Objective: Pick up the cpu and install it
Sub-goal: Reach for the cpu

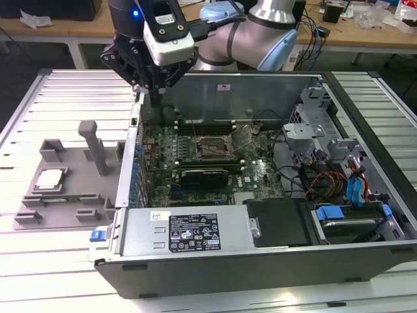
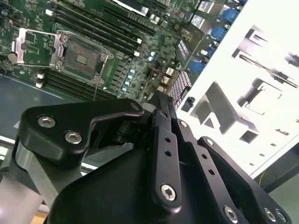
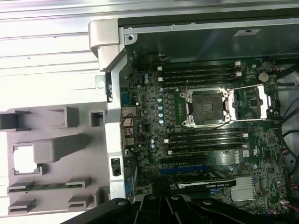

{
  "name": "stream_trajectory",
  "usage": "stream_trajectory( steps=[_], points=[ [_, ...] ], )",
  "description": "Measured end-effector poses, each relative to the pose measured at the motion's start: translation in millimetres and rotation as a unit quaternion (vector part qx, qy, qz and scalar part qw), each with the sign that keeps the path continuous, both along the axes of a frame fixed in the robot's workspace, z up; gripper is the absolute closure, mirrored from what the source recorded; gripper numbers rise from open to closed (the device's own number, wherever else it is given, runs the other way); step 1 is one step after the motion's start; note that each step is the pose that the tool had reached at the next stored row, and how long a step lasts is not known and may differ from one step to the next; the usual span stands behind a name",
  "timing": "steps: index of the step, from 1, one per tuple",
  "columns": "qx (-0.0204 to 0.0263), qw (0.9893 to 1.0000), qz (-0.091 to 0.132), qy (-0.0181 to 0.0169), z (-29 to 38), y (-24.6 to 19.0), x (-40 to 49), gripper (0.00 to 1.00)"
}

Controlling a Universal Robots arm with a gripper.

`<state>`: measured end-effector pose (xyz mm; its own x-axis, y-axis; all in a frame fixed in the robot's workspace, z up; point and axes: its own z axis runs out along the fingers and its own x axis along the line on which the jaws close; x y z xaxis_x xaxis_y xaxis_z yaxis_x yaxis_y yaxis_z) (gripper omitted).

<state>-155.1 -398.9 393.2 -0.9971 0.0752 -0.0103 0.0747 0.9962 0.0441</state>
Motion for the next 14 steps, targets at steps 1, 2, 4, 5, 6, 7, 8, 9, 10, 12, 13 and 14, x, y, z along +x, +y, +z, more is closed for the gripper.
stream_trajectory(
  steps=[1, 2, 4, 5, 6, 7, 8, 9, 10, 12, 13, 14],
  points=[
    [0.0, 1.0, 0.0, 0.0, 0.0, 0.0, -1.5, 0.89],
    [0.0, 1.0, 0.0, 0.0, 0.0, 0.0, -3.5, 0.89],
    [0.0, 1.0, 0.0, 0.0, 0.0, 0.0, -7.9, 0.89],
    [0.0, 1.0, 0.0, 0.0, 0.0, 0.0, -11.3, 0.89],
    [0.0, 1.0, 0.0, 0.0, 0.0, 0.0, -13.2, 0.89],
    [0.0, 1.0, 0.0, 0.0, 0.0, 0.0, -15.9, 0.89],
    [0.0, 1.0, 0.0, 0.0, 0.0, 0.0, -18.7, 0.89],
    [0.0, 1.0, 0.0, 0.0, 0.0, 0.0, -23.0, 0.89],
    [0.0, 1.0, 0.0, 0.0, 0.0, 0.0, -26.1, 0.89],
    [0.0, 1.0, 0.0, 0.0, 0.0, 0.0, -32.7, 0.89],
    [0.0, 1.0, 0.0, 0.0, 0.0, 0.0, -36.3, 0.89],
    [0.0, 1.0, 0.0, 0.0, 0.0, 0.0, -40.1, 0.89]
  ],
)
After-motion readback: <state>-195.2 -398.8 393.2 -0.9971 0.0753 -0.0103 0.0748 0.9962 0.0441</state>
